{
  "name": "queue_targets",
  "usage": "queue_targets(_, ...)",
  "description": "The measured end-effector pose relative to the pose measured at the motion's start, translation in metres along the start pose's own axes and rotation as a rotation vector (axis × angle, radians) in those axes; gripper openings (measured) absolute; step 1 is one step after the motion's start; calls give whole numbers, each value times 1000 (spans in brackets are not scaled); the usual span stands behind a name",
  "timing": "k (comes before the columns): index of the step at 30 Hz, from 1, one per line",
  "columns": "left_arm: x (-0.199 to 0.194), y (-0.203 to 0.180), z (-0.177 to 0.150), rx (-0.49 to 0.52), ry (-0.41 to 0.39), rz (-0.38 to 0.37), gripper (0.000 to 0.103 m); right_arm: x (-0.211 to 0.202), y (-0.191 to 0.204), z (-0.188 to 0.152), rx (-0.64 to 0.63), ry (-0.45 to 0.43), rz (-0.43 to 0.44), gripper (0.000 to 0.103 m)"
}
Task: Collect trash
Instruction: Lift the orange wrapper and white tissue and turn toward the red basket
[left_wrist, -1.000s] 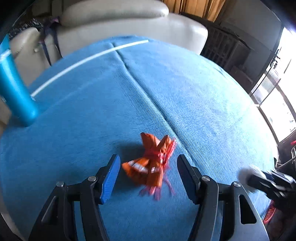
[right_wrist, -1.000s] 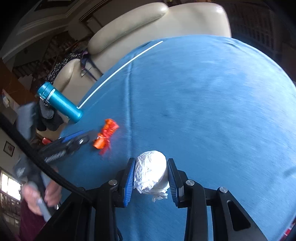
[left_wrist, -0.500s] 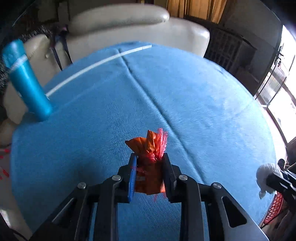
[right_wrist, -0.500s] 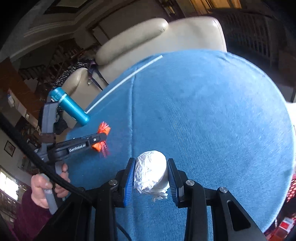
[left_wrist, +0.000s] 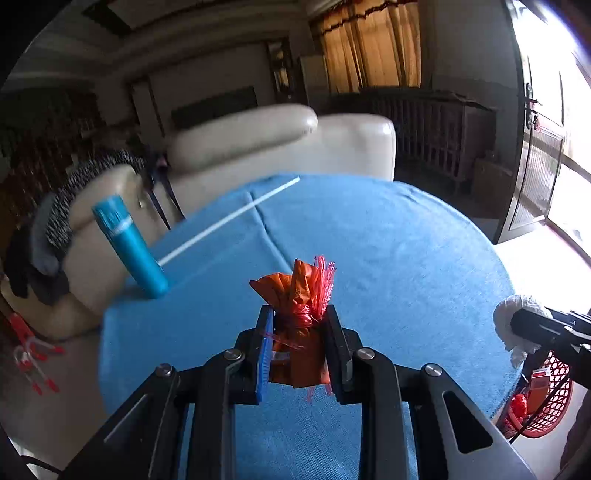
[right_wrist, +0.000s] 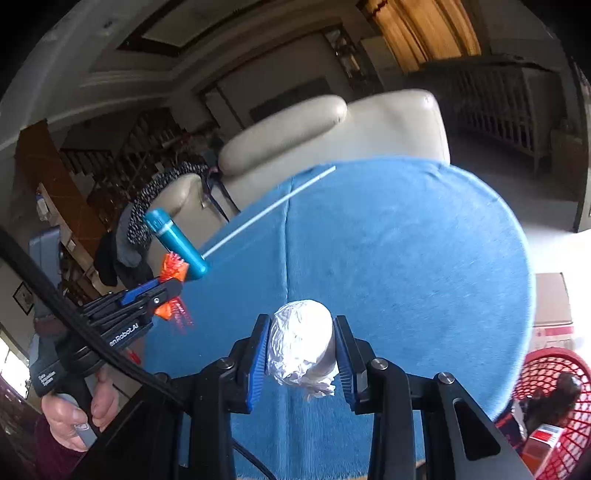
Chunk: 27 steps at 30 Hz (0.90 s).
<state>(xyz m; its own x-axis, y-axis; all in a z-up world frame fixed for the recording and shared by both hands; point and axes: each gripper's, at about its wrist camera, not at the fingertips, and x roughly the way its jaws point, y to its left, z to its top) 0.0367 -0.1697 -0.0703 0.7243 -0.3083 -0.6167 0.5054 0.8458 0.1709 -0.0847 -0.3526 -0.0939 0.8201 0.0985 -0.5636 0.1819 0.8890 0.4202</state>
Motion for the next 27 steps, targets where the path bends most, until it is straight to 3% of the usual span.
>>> queue_targets(5,-30,-18,6,44,-67,37,27,-40,-1,-3,-8,-63,-3,36)
queue_targets(16,-65,-60,14,129,-160,25,27,-114,-6,-11,-60,-192,-60,36)
queue_targets(27,-74,-81,15,167,-173,22,27,-139,-14,-12,-68,-240,-78,36)
